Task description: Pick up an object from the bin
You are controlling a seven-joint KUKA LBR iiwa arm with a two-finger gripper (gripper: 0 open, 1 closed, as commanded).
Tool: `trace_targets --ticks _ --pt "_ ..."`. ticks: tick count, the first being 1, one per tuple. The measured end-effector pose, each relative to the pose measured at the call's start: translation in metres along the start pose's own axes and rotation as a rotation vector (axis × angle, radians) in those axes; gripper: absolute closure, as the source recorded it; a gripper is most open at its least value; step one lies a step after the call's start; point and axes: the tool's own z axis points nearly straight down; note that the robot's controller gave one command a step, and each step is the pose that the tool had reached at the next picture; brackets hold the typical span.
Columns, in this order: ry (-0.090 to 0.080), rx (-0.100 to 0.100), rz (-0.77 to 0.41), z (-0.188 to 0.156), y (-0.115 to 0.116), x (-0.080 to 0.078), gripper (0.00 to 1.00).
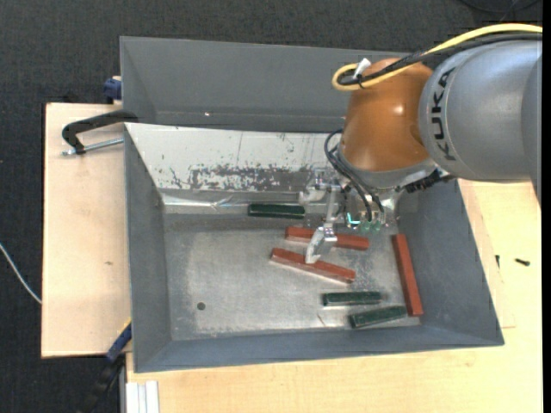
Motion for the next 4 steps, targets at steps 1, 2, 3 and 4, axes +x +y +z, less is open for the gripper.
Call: trace_targets --ticks 1,2,3,4 --pt "-0.008 0.000 0.000 -0.005 0.000 -0.002 0.00" --pt "-0.007 -0.002 0.066 0.057 -0.017 0.040 1.00" --pt "-0.007 -0.002 0.066 0.057 -0.017 0.040 1.00" --pt "-0.013 0.000 0.075 -0.086 -0.018 0.046 1.00"
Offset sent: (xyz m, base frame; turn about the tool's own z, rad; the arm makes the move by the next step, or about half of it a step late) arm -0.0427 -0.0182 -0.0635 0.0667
